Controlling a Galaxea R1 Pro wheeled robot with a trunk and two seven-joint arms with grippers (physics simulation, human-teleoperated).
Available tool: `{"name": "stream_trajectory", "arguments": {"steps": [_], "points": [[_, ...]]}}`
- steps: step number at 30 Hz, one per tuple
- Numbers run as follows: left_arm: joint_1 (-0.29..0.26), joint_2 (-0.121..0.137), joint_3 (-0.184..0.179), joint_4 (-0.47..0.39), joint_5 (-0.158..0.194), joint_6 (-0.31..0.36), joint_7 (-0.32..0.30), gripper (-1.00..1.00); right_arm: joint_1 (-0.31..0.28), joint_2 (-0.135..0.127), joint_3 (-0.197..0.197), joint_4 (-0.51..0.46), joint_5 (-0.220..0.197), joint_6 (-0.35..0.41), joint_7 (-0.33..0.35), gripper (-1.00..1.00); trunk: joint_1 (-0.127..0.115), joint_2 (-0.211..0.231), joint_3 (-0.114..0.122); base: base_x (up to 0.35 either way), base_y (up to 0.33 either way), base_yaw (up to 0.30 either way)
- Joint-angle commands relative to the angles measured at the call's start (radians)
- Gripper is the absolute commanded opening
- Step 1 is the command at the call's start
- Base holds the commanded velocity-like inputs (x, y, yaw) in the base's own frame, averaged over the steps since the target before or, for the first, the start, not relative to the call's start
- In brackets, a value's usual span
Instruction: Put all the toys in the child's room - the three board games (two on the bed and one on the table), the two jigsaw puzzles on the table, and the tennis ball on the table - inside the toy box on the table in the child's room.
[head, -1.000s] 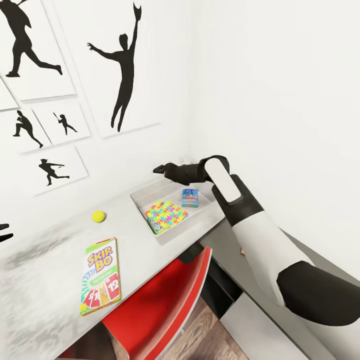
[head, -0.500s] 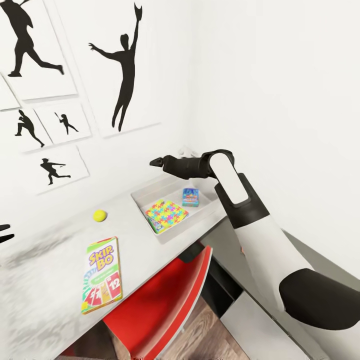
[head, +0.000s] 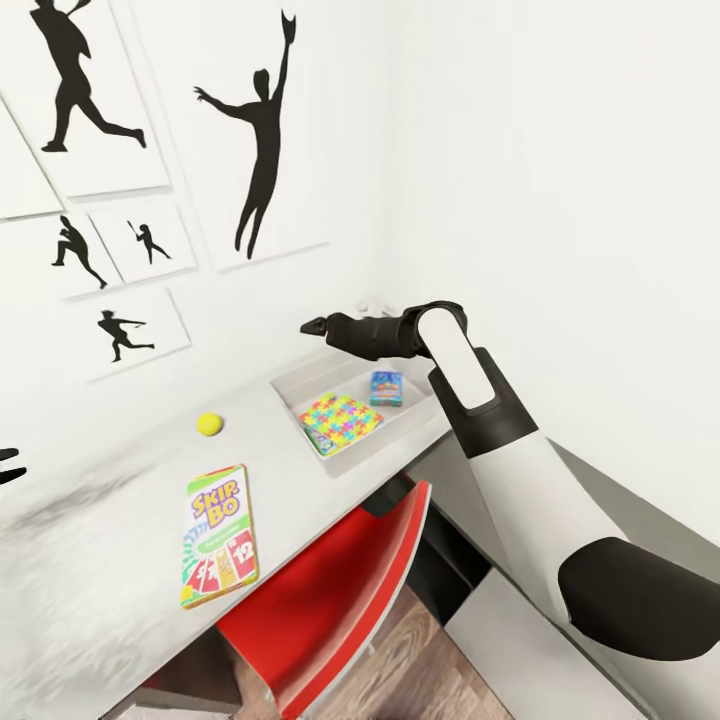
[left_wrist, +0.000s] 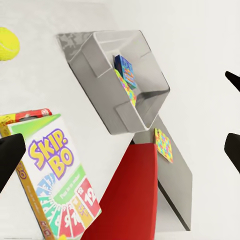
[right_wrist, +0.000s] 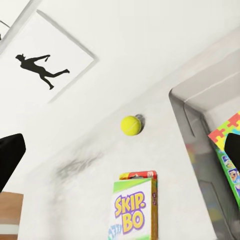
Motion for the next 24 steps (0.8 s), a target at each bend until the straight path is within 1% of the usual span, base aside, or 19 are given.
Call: {"name": "stream_trajectory", "arguments": {"steps": [1, 5, 13, 24], "points": [[-0.001, 0.000, 0.000, 0.000, -0.001, 0.011, -0.005, 1.00, -0.001, 0.000, 0.000, -0.001, -0.010, -0.002, -0.010, 1.00, 0.000, -0.002, -0.002, -0.047, 0.035, 0.000], [0.000, 0.001, 0.001, 0.000, -0.001, 0.011, -0.005, 1.00, -0.001, 0.000, 0.000, -0.001, -0.009, -0.007, -0.011, 1.00, 0.000, -0.002, -0.002, -0.023, 0.042, 0.000], [0.000, 0.003, 0.001, 0.000, -0.001, 0.011, -0.005, 1.00, -0.001, 0.000, 0.001, 0.000, -0.007, -0.011, -0.011, 1.00, 0.000, -0.002, -0.002, -0.018, 0.145, 0.000], [0.000, 0.003, 0.001, 0.000, 0.001, 0.011, -0.005, 1.00, -0.001, 0.000, 0.003, -0.001, -0.005, -0.011, -0.011, 1.00, 0.000, -0.002, -0.002, -0.002, 0.014, 0.000]]}}
